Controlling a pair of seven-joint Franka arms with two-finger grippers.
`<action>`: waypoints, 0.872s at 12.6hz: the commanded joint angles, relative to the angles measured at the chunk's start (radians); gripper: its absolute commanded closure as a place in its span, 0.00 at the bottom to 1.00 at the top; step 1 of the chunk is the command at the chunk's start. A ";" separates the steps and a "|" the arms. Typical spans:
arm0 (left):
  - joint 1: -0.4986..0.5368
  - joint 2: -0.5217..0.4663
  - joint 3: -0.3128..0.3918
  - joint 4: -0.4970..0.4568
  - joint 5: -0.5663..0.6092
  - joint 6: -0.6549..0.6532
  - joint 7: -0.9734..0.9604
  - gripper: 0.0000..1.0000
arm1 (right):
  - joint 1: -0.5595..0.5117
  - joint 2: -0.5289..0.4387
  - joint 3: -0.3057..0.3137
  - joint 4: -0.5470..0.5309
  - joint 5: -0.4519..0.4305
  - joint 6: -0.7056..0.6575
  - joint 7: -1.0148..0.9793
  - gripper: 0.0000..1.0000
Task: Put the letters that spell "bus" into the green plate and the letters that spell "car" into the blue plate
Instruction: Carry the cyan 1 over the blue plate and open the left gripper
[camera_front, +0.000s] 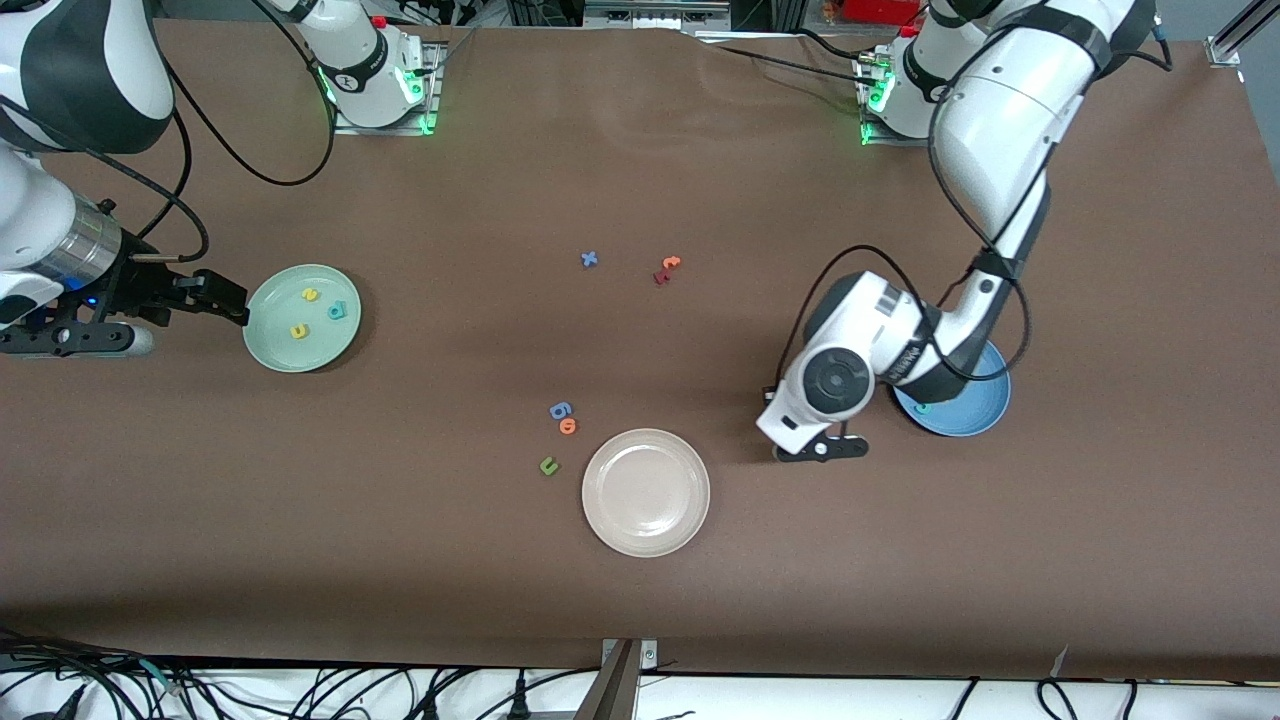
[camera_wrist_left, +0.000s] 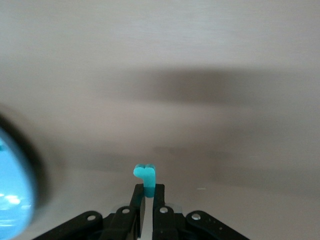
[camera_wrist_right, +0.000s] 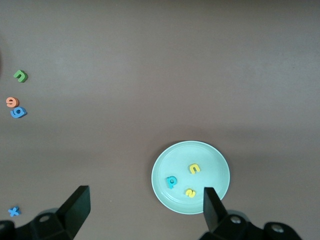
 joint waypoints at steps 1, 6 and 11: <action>0.062 -0.009 -0.005 0.059 0.010 -0.129 0.155 1.00 | -0.006 0.011 0.006 0.023 0.000 -0.014 -0.007 0.00; 0.160 -0.014 -0.003 0.062 0.022 -0.278 0.460 1.00 | -0.005 0.011 0.006 0.024 0.000 -0.011 -0.006 0.00; 0.255 -0.003 0.019 0.058 0.031 -0.290 0.855 0.98 | -0.006 0.013 0.006 0.024 0.000 -0.010 -0.006 0.00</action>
